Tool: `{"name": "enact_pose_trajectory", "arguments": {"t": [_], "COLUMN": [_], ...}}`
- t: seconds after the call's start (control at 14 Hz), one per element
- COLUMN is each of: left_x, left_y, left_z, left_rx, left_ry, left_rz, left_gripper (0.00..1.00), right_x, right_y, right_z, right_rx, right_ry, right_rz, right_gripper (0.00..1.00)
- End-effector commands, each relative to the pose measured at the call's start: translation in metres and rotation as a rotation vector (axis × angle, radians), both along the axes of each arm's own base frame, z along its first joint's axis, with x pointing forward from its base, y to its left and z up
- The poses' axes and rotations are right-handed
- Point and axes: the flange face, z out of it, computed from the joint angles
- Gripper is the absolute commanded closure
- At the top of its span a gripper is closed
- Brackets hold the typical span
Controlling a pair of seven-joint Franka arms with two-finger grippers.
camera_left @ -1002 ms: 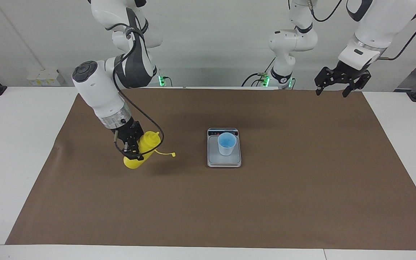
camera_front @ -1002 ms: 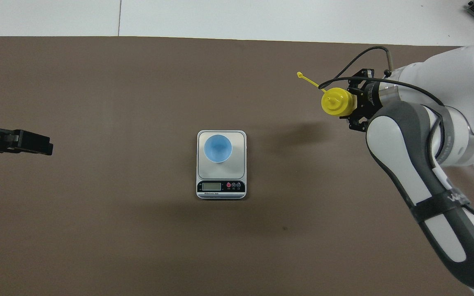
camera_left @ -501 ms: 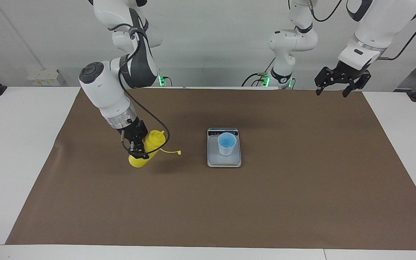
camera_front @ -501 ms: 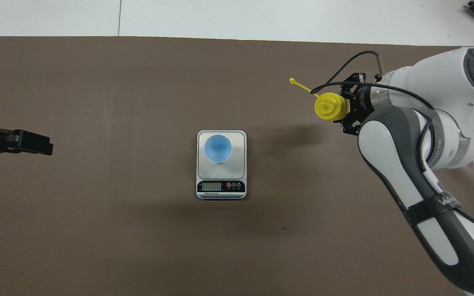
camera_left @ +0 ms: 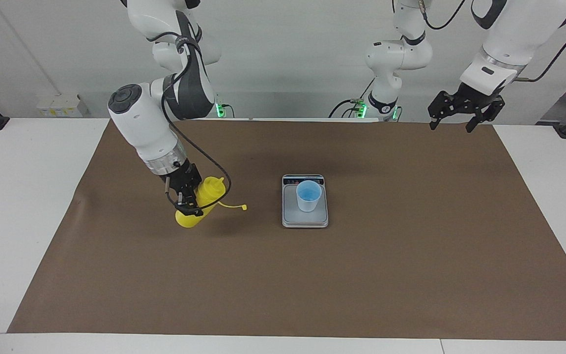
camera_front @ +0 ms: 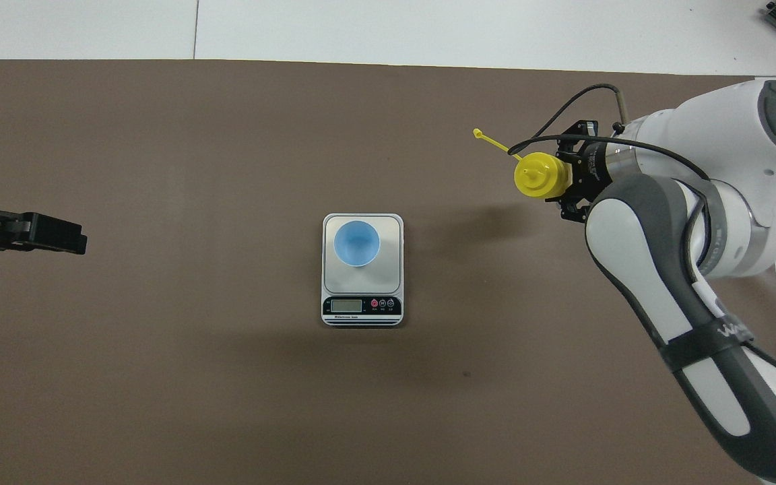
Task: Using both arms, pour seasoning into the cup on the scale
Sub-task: 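Lower the yellow bottle with the right gripper toward its spot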
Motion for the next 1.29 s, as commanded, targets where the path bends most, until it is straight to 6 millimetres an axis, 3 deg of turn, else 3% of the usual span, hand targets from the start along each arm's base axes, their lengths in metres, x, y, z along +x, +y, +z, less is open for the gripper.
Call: {"name": "enact_pose_trajectory", "arguments": {"t": [0.0, 0.14, 1.22], "left_x": [-0.008, -0.008, -0.008], "left_y": [0.004, 0.004, 0.004], "left_z": [0.001, 0.001, 0.001], "left_rx": [-0.006, -0.006, -0.006], "left_ry": [0.008, 0.010, 0.010], "left_rz": [0.001, 0.001, 0.001], "left_gripper": [0.00, 0.00, 0.00], "right_x": [-0.009, -0.011, -0.025], "right_y": [0.000, 0.009, 0.019], "right_z": [0.010, 0.010, 0.001], "right_rx": [0.024, 0.024, 0.021], "right_ry": [-0.012, -0.010, 0.030], "right_rz": [0.016, 0.029, 0.049], "right_gripper": [1.00, 1.00, 1.00]}}
